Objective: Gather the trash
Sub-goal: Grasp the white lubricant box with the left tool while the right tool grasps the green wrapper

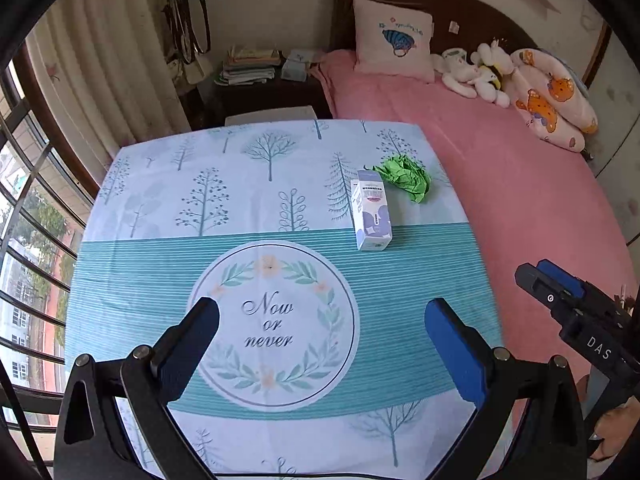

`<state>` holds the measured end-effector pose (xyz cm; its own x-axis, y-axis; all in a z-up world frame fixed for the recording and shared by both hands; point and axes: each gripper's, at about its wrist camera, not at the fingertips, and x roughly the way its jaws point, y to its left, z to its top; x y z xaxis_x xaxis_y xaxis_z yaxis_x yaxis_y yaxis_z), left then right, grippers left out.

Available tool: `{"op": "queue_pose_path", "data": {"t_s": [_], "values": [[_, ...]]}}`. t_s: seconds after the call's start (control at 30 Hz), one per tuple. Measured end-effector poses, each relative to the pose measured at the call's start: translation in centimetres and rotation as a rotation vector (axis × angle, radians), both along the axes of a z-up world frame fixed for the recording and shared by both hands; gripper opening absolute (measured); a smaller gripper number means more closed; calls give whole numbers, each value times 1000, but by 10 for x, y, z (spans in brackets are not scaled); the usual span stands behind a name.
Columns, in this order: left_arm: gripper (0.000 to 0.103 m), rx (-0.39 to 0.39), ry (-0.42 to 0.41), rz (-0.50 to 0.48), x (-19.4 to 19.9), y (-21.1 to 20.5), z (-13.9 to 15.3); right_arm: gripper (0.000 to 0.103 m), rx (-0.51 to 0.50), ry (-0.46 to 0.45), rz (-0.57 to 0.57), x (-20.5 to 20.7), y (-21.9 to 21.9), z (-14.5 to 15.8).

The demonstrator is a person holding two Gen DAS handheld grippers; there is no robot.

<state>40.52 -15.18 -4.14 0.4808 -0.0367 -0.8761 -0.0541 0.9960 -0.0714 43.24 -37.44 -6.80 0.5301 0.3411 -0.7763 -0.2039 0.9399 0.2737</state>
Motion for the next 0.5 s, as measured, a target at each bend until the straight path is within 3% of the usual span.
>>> {"op": "queue_pose_path", "data": {"t_s": [0.27,0.5], "values": [[102,51,87,12,95,-43,-73,60,19,57,42,78,-7,-47],[100,29,166,56,146,-53,-116,60,17,60,81,118,-1,-69]]}}
